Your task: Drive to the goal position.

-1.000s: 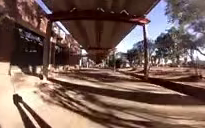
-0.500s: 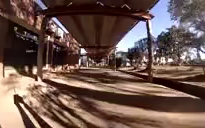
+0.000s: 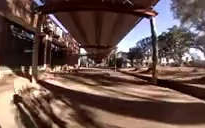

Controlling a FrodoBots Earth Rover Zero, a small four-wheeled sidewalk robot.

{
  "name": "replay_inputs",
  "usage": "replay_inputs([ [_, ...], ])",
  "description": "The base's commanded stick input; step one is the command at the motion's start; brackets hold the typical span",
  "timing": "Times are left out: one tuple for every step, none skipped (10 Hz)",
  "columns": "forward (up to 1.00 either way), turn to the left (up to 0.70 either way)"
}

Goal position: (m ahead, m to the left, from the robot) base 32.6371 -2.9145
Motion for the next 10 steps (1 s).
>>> replay_inputs([
  [0.70,0.00],
  [0.70,0.00],
  [0.70,0.00],
  [0.70,0.00],
  [0.00,0.00],
  [0.00,0.00],
  [0.00,0.00],
  [0.00,0.00],
  [0.00,0.00],
  [0.00,0.00],
])
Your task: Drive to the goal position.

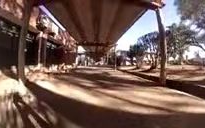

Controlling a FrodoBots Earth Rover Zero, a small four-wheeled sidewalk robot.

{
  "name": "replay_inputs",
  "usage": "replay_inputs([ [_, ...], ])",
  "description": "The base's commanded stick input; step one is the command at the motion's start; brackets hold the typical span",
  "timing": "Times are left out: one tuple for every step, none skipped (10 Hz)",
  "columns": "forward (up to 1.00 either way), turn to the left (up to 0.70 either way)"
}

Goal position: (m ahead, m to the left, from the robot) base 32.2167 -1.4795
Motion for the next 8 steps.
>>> replay_inputs([
  [0.00,0.00],
  [0.00,0.00],
  [0.70,0.00],
  [0.70,0.00],
  [0.70,0.00],
  [0.70,0.00],
  [0.70,0.00],
  [0.70,0.00],
])
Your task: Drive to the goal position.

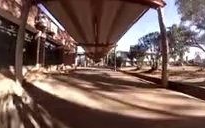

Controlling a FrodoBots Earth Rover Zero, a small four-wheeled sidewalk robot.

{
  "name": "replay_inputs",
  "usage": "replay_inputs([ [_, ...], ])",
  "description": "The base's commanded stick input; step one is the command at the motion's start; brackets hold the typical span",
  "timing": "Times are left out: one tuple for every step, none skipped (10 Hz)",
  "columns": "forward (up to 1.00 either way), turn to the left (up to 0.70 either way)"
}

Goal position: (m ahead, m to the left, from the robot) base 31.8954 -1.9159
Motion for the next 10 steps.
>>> replay_inputs([
  [0.70,0.00],
  [0.70,0.00],
  [0.70,0.00],
  [0.70,0.00],
  [0.70,0.00],
  [0.70,0.00],
  [0.70,0.00],
  [0.70,0.00],
  [0.70,0.00],
  [0.70,0.00],
])
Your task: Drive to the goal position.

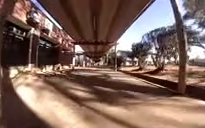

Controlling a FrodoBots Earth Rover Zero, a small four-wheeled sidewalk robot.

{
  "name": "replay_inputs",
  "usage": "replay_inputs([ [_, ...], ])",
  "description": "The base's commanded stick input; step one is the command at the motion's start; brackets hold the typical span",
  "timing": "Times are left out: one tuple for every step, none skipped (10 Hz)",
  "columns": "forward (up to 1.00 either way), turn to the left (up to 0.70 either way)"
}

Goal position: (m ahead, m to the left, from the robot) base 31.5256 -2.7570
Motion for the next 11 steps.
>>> replay_inputs([
  [0.70,0.00],
  [0.70,0.00],
  [0.70,0.00],
  [0.70,0.00],
  [0.70,0.00],
  [0.73,0.00],
  [0.80,0.00],
  [0.85,0.00],
  [0.85,0.00],
  [0.85,0.00],
  [0.85,0.00],
])
